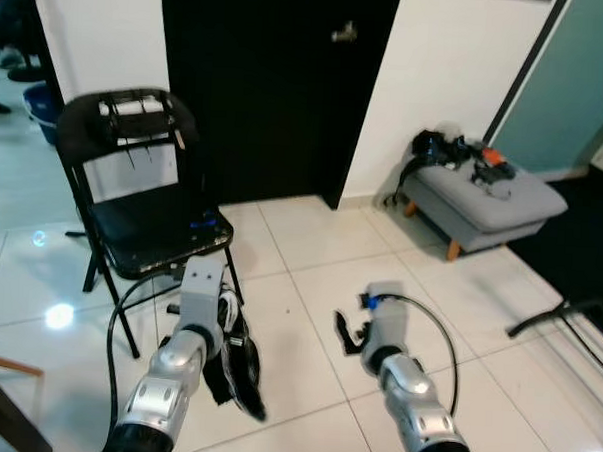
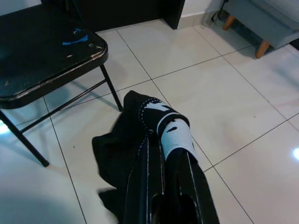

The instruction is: Hang hanger

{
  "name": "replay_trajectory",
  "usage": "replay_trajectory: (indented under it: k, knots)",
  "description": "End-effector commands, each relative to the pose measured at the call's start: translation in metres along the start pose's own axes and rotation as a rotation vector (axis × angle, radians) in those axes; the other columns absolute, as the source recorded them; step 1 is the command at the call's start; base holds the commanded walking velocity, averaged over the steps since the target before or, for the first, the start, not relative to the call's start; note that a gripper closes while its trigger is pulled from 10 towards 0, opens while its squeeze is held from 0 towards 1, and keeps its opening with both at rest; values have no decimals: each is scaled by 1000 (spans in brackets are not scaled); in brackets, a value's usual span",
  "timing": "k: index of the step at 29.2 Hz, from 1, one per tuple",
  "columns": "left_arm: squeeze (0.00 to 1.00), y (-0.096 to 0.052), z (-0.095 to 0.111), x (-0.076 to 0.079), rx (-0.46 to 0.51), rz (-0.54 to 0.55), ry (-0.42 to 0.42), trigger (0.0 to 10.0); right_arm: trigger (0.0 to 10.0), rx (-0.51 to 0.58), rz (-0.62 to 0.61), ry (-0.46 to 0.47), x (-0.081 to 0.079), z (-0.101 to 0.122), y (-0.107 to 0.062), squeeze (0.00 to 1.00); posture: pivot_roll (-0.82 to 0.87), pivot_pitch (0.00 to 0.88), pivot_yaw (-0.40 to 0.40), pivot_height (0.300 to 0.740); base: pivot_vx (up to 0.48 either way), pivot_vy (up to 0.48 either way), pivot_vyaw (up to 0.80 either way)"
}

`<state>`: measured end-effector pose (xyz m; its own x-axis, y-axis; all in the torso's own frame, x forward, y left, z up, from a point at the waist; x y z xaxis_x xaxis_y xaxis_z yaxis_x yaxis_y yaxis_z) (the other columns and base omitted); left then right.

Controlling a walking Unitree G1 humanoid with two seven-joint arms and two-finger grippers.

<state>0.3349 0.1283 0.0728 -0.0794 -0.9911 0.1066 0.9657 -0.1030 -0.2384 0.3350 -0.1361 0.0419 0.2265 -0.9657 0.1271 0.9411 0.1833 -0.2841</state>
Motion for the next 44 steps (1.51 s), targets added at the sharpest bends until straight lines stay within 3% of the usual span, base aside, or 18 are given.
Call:
replay_trajectory:
  k: [1,15,23,39,44]
  knots:
    - [0,-1,3,5,16,-13,14,10000,10000,-16,-12,1,7,-6,-1,0,17,20,-131,740,364,0,0]
    - [0,-1,4,5,15,-6,36,10000,10000,-28,-16,24,5,-11,0,0,21,6,-110,740,373,0,-66]
    - [0,5,0,11,-11,-42,30,10000,10000,-18,-63,38,12,-12,-3,0,-17,4,-57,740,143,0,-800]
    - [0,9,-1,10,-18,-71,57,10000,10000,-21,-88,54,15,-17,-6,0,-12,5,-45,740,0,0,-800]
    - [0,10,-2,9,-39,-75,86,10000,10000,-13,-93,37,18,-11,-3,0,-27,2,6,740,0,0,-800]
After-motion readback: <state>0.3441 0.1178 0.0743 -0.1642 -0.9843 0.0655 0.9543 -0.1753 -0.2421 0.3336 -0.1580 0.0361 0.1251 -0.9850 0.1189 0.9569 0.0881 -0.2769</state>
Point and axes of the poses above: a point about 5 cm out from each wrist's last joint towards the gripper, its own y axis pointing out of the wrist towards the gripper, its own z axis along the axis of the wrist's last joint, x = y × z, the point moved 2 cm from there along y, pointing out of the wrist towards the gripper, and after that the axes turned 6 degrees about -y, right-handed, at the moved point
